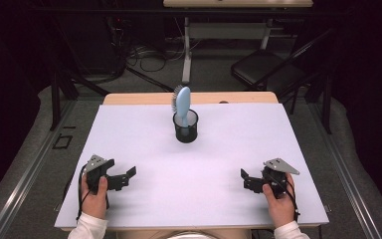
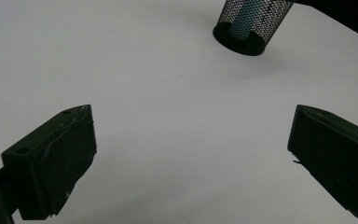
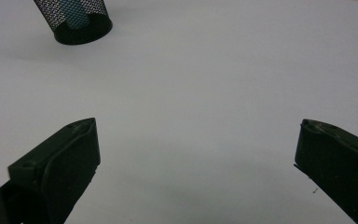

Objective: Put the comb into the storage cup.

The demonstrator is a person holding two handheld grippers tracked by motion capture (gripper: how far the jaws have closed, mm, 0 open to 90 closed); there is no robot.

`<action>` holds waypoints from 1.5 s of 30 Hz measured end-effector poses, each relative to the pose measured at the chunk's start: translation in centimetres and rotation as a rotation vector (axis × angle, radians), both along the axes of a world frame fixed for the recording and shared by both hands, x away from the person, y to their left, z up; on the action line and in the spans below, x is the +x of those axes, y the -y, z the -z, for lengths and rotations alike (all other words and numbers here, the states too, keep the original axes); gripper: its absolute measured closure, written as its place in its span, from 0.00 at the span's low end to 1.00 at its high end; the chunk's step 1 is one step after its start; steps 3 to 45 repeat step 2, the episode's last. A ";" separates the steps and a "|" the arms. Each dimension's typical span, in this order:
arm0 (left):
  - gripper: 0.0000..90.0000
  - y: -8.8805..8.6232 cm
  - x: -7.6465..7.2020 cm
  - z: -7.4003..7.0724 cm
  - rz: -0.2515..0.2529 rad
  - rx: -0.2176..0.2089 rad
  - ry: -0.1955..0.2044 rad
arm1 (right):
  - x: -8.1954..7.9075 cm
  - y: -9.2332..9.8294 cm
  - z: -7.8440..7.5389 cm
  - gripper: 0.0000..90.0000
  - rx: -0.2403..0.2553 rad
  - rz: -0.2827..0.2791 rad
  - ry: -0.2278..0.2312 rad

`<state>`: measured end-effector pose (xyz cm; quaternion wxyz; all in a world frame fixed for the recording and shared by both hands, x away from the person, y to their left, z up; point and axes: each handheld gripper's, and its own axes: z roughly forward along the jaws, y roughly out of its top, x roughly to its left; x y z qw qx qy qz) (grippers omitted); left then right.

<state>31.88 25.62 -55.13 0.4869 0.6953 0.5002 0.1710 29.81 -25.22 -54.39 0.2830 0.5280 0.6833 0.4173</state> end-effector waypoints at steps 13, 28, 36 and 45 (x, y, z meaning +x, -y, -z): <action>0.01 -0.1 0.0 0.0 -0.003 -0.001 -0.002 | 0.0 0.0 0.0 0.00 0.002 0.003 -0.006; 0.01 -0.1 0.0 0.0 -0.003 -0.001 -0.002 | 0.0 0.0 0.0 0.00 0.002 0.003 -0.006; 0.01 -0.1 0.0 0.0 -0.003 -0.001 -0.002 | 0.0 0.0 0.0 0.00 0.002 0.003 -0.006; 0.01 -0.1 0.0 0.0 -0.003 -0.001 -0.002 | 0.0 0.0 0.0 0.00 0.002 0.003 -0.006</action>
